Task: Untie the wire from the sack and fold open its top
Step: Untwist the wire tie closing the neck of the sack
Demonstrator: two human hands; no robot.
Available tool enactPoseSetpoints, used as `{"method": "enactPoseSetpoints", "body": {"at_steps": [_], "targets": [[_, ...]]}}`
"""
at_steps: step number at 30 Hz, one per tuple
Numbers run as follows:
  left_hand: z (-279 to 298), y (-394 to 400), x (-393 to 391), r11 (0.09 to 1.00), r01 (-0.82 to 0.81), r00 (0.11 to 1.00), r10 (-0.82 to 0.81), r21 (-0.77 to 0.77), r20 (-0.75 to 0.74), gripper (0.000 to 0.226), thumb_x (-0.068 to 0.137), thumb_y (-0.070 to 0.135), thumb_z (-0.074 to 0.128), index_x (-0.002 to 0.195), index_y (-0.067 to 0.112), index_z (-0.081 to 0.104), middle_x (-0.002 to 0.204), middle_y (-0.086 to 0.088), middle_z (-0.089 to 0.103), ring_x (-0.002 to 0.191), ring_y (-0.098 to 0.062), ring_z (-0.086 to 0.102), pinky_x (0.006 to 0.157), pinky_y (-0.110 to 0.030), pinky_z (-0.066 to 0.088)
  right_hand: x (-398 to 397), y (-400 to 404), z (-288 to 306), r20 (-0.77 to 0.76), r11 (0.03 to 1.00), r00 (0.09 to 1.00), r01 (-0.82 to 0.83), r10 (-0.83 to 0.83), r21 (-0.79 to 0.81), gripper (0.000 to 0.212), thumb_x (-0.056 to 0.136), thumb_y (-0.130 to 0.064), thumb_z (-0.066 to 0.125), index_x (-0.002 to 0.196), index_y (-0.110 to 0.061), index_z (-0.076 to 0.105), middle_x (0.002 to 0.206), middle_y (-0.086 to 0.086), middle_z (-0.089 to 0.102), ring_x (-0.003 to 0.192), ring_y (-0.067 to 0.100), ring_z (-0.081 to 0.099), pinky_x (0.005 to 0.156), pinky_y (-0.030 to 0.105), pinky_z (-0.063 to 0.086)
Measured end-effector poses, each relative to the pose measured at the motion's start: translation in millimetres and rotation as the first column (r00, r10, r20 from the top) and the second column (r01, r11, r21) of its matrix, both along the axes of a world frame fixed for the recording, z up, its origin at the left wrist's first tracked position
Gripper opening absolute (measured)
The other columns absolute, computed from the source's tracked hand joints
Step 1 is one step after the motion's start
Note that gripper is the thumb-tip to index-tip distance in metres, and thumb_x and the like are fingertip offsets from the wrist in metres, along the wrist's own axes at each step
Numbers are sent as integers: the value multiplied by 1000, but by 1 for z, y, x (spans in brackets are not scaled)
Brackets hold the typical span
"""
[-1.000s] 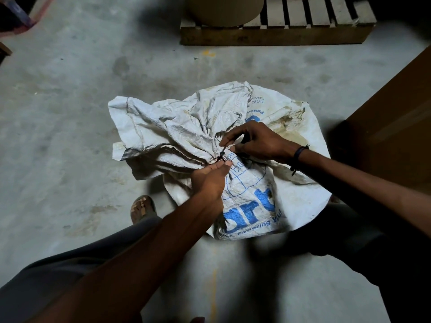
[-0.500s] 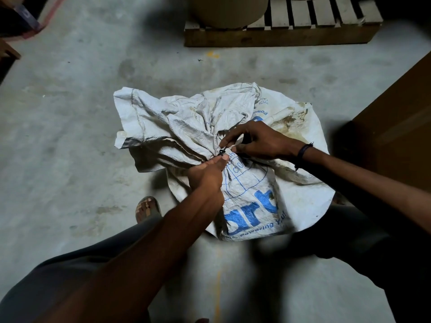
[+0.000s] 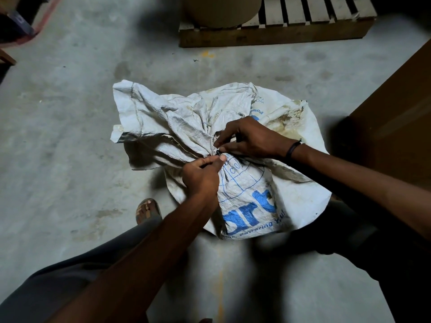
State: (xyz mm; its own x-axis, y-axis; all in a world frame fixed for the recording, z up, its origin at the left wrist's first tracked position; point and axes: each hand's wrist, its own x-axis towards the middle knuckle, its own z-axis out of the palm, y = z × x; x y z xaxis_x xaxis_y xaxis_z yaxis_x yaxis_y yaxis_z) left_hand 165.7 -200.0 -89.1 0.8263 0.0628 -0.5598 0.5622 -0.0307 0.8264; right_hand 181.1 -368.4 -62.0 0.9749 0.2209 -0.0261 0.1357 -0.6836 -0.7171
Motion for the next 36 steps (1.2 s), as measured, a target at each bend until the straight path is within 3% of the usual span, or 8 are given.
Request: {"method": "enactPoseSetpoints", "body": {"at_steps": [3, 5, 9, 20, 24, 28, 31, 36], "targets": [[3, 1, 2, 998, 56, 998, -56, 4, 22, 10, 81, 9, 87, 81, 8, 77, 94, -25, 78, 87, -32, 72, 95, -57, 60, -1, -1, -3, 25, 997, 997, 75, -75, 18, 13, 87, -25, 82, 99, -20, 84, 99, -4, 79, 80, -6, 66, 71, 13, 41], [5, 2, 6, 996, 78, 997, -79, 47, 27, 21, 82, 25, 88, 69, 15, 75, 79, -14, 76, 70, -22, 65, 76, -43, 63, -2, -3, -6, 19, 993, 994, 110, -110, 38, 11, 85, -28, 83, 95, -22, 84, 86, -9, 78, 67, -17, 61, 64, 5, 36], [9, 4, 17, 988, 65, 997, -70, 137, 27, 42, 89, 48, 76, 60, 18, 73, 59, -5, 65, 60, -20, 57, 66, -34, 50, -4, -3, -6, -1, 992, 994, 106, -107, 70, 8, 86, -25, 83, 92, -20, 83, 81, -7, 78, 61, -17, 59, 60, 4, 37], [0, 6, 20, 991, 82, 996, -85, 108, 23, 42, 88, 43, 78, 56, 17, 75, 61, -6, 65, 51, -16, 53, 58, -25, 43, -6, -2, -11, 2, 995, 998, 55, -55, 86, 3, 90, -14, 77, 93, -12, 78, 84, 3, 79, 67, -2, 65, 65, 13, 51], [0, 10, 22, 988, 117, 993, -114, 97, -29, 28, 69, 37, 85, 64, 11, 76, 57, 3, 70, 47, -13, 54, 49, -22, 41, -6, -1, -11, 11, 994, 999, 45, -46, 96, 4, 90, -13, 76, 94, -12, 77, 85, 2, 78, 71, 0, 67, 66, 10, 47], [-3, 12, 25, 979, 179, 984, -178, 97, -21, 13, 77, 16, 82, 68, 10, 75, 56, 6, 71, 42, -5, 58, 43, -16, 42, -5, 0, -8, 43, 994, 999, 26, -31, 104, 5, 90, -15, 76, 95, -14, 78, 88, -1, 79, 79, 11, 72, 66, 19, 52], [-3, 13, 26, 978, 199, 980, -199, 67, -6, 18, 82, 4, 76, 69, 16, 77, 59, 6, 74, 47, -4, 63, 49, -17, 49, -5, 2, -10, 43, 996, 998, 33, -37, 89, 8, 91, -14, 75, 97, -14, 80, 91, -3, 80, 70, 0, 70, 66, 15, 49], [2, 11, 23, 982, 156, 988, -156, 103, -13, 19, 83, 14, 77, 65, 13, 72, 44, 10, 62, 30, 2, 46, 37, -10, 34, -5, 2, -13, 11, 997, 1000, 27, -28, 75, 13, 96, -10, 68, 101, -12, 80, 93, -3, 80, 71, -11, 64, 67, 3, 38]]}}
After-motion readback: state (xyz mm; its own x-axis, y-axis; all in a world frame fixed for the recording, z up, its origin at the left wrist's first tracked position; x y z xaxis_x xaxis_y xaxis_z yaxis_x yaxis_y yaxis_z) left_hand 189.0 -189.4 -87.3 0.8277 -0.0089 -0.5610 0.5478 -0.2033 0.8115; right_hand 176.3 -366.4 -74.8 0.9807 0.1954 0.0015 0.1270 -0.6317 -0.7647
